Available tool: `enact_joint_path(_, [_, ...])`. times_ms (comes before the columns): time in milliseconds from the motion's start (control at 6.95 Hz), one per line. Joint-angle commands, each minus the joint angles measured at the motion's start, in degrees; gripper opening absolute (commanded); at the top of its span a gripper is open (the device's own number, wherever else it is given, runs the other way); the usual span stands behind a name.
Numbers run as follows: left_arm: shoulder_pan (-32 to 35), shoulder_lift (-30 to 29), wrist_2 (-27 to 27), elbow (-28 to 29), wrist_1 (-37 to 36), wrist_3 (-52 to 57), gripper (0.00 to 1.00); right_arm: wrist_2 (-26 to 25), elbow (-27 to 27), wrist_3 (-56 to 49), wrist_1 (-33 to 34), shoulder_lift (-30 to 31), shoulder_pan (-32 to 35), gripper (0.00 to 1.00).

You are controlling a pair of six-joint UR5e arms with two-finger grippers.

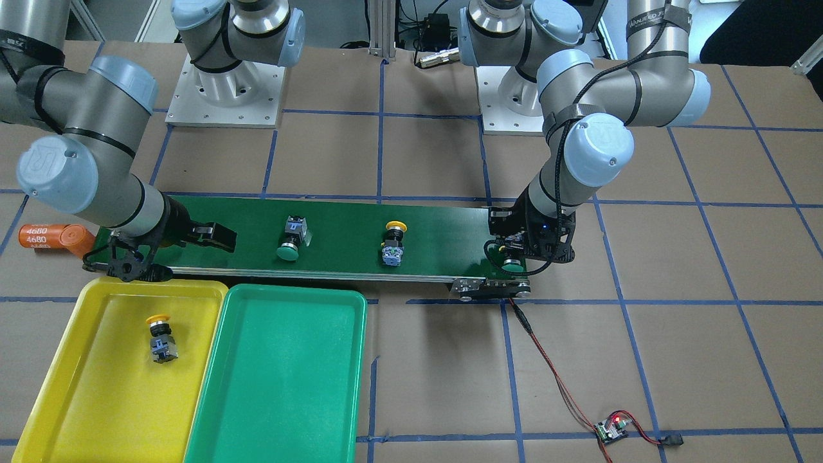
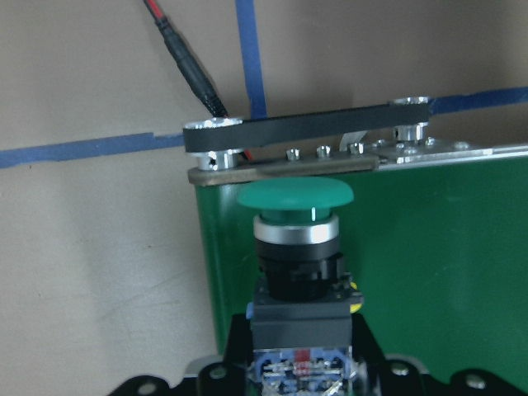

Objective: Sort buttons by color to trays
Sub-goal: 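Carry the green-capped button onto the conveyor with the left gripper while the right returns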

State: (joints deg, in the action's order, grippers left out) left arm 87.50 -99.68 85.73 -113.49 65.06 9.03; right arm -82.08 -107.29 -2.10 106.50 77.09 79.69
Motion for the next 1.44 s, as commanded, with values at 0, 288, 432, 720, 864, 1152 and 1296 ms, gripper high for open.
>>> enact_joint_path(0, [0.04,0.36,-0.04,-0.59,-0.02,0.11,0.31,-0.09,-0.11,0.51,-0.15,-0.1,0.12,1.0])
enact_joint_path(288, [0.13,0.62,-0.91,-0.5,-0.02,0.55,1.0,0.08,-0.02,-0.27,0.11,0.16,0.12,1.0])
enact_joint_path(432, [0.13,0.88,-2.92,-0.15,-0.02,0.38,1.0,0.0,-0.02,-2.54,0.11,0.25,0.03,1.0])
enact_joint_path(720, [-0.14,3.24,-1.81,1.85,0.16,0.38,1.0,0.08,-0.11,-5.19,0.98,0.69,0.03,1.0])
enact_joint_path(864, [-0.83,4.56,1.08,5.87,1.55,0.46,1.0,0.08,-0.11,-5.19,0.99,0.69,0.03,1.0])
enact_joint_path(1152, [-2.15,5.36,6.9,15.01,14.31,4.4,1.0,-0.01,-0.72,-4.76,1.08,0.69,0.03,1.0])
enact_joint_path(1296, [-3.03,8.07,7.08,19.23,23.97,4.42,1.0,-0.01,-0.72,-4.76,0.99,0.78,0.03,1.0])
